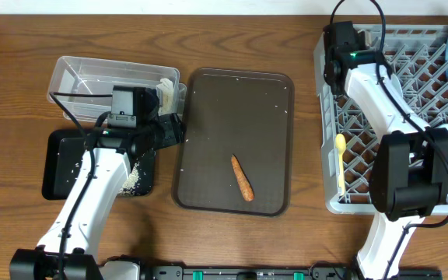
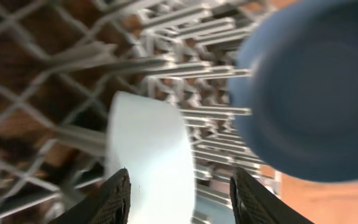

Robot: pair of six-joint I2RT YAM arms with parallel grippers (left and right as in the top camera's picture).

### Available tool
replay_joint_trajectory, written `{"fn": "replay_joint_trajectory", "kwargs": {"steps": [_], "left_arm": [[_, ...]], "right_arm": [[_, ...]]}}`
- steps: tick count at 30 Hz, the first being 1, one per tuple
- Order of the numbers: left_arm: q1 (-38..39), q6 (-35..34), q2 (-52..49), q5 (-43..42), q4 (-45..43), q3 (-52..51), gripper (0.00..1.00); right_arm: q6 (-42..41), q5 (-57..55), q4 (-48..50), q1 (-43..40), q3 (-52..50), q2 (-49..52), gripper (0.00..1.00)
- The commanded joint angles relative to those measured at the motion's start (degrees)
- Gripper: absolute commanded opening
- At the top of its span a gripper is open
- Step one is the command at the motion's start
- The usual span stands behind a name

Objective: Sort waste into correct bins and load items into the dishwasher rack
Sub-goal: 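Release white bowl in rack and raise right gripper, then reach left gripper to carrot on brown tray and grasp it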

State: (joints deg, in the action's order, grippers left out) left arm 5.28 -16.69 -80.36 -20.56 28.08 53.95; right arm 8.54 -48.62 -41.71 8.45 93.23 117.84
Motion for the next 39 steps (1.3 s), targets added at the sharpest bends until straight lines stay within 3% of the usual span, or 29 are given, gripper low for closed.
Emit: {"fn": "replay_joint_trajectory", "kwargs": {"steps": [1,11,16,18,23,33,39], "left_arm": [[-0.2,0.3,0.3,0.8,0.0,0.6,0.58],[0.3,0.1,0.2,0.7,0.1,0.6,0.58],[4.8,0.1,-0.9,0.8,0.1,0.4,0.58],[7.7,0.1,-2.3,1.0,0.1,0.4,0.58],[16.3,0.1,-6.9,6.2,0.0,0.4,0.58],[28.2,0.0,-10.2,6.7,-1.1,0.4,0.66],[32.1,-12.9,-10.5,10.2,-1.9,-0.1,0.69]], "right_arm": [[-2.7,12.8,0.1,-0.7,-0.3,-5.2,0.54],[-2.7,49.4,-1.4,-0.9,-0.3,-14.2,0.69],[-2.7,59.2,-3.6,-0.9,-0.3,-13.6,0.70],[-2.7,60.8,-4.0,-0.9,-0.3,-13.4,0.72],[-2.7,63.3,-4.9,-0.2,-0.3,-13.4,0.90],[-2.7,63.1,-5.3,0.2,-0.3,-13.4,0.92],[-2.7,63.2,-5.5,0.5,-0.3,-13.4,0.92]]}}
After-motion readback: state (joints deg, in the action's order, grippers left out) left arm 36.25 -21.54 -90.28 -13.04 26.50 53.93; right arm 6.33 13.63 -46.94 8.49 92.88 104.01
